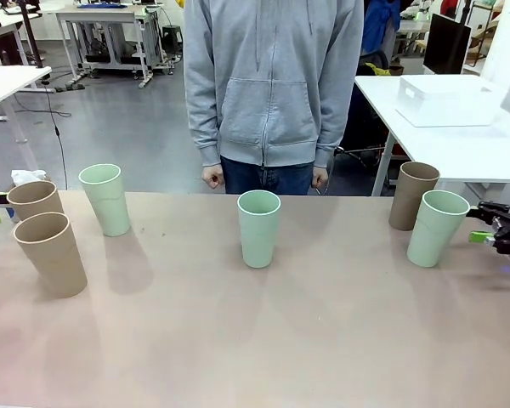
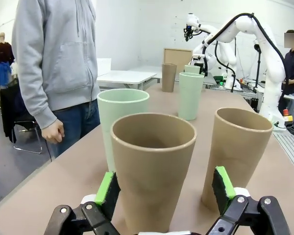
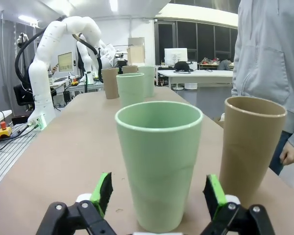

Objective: Stack the cups and store them in the basket.
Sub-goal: Pick up two Reusable plastic cups , one in each hand.

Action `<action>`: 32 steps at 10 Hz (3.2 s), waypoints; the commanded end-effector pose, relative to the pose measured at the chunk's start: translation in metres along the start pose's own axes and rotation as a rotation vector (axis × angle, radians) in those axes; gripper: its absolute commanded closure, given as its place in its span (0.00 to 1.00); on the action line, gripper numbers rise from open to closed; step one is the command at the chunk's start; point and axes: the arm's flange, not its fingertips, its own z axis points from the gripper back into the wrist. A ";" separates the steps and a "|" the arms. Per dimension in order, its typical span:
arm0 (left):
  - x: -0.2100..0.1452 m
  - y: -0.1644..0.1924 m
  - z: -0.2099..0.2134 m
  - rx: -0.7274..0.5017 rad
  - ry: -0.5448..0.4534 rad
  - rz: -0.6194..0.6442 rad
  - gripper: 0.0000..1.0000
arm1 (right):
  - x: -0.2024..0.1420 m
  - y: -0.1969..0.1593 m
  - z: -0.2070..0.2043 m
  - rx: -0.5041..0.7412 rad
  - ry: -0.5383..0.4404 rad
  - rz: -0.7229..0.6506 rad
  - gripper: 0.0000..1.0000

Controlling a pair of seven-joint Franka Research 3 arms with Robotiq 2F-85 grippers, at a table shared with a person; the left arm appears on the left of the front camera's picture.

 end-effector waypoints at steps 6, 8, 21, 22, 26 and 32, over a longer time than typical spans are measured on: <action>-0.022 0.006 -0.009 -0.010 0.014 -0.073 0.00 | -0.026 -0.020 -0.008 -0.024 -0.007 -0.027 0.00; -0.020 0.006 -0.010 0.002 0.000 -0.039 0.00 | -0.023 -0.010 -0.004 0.002 -0.004 -0.027 0.00; -0.054 0.015 -0.027 0.035 0.006 -0.028 0.00 | -0.026 -0.014 -0.032 -0.002 0.015 -0.025 0.00; -0.054 0.015 -0.029 0.039 0.008 -0.028 0.00 | -0.025 -0.014 -0.034 0.000 0.018 -0.033 0.00; -0.055 0.020 -0.042 0.035 0.009 -0.015 0.00 | -0.026 -0.010 -0.036 -0.002 0.019 -0.075 0.00; -0.059 0.017 -0.066 -0.023 0.008 0.016 0.00 | -0.025 -0.006 -0.058 0.017 0.032 -0.104 0.00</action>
